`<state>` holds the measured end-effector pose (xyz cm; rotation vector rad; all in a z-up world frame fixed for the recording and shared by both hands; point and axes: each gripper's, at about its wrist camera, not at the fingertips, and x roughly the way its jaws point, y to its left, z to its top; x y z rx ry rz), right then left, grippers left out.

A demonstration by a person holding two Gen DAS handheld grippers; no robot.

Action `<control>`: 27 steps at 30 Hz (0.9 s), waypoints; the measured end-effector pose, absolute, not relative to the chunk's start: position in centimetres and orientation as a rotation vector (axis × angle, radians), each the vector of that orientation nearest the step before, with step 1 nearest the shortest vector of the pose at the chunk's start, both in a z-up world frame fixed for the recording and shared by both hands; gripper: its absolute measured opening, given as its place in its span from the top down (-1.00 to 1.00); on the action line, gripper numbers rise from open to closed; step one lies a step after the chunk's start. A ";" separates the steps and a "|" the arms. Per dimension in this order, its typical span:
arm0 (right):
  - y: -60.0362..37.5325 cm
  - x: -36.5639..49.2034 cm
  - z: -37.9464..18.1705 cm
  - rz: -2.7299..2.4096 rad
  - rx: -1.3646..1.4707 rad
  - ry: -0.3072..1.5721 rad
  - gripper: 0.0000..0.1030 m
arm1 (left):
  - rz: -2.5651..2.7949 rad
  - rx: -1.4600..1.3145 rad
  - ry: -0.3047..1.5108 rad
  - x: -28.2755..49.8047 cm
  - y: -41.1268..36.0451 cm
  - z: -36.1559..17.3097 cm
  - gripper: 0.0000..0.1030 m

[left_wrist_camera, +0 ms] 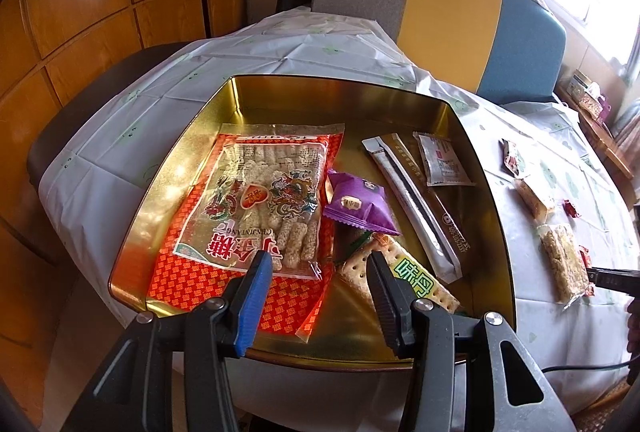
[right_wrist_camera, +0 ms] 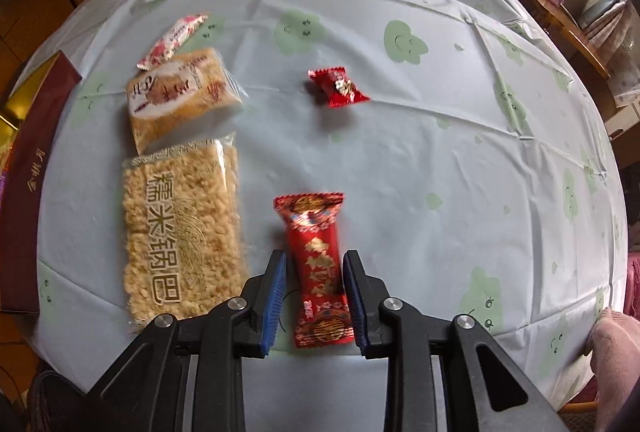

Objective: Organize snacks
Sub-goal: 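Carry the red candy bar into the gold tray and open the right tool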

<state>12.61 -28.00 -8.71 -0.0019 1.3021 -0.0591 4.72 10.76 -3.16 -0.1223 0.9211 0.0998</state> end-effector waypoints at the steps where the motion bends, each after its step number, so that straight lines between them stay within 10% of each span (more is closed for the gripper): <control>1: -28.0 12.6 -8.9 -0.053 -0.008 1.292 0.48 | 0.103 -0.124 0.920 4.7 10.8 -3.1 0.03; 27: -6.9 12.0 -0.2 0.513 0.067 1.054 0.52 | 0.204 -0.137 0.876 3.7 14.0 -2.4 0.03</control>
